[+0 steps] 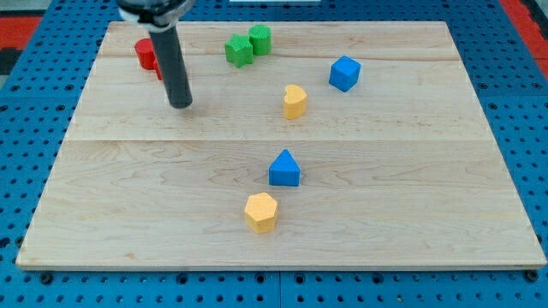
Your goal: Push red blocks slightly towards right
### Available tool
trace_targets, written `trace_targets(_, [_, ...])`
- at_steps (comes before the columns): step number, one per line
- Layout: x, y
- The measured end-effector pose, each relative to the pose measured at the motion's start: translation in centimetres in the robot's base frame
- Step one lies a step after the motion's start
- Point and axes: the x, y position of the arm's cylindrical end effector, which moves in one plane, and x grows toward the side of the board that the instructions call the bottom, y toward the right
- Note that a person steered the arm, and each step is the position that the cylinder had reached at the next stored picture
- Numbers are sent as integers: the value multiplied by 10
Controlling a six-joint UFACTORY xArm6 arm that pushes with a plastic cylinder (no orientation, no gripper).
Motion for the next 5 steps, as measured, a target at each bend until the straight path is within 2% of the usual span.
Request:
trace_targets(1, [-75, -84])
trace_targets(2, [-121, -114])
trace_targets(3, [-133, -86])
trace_targets(5, [-72, -61])
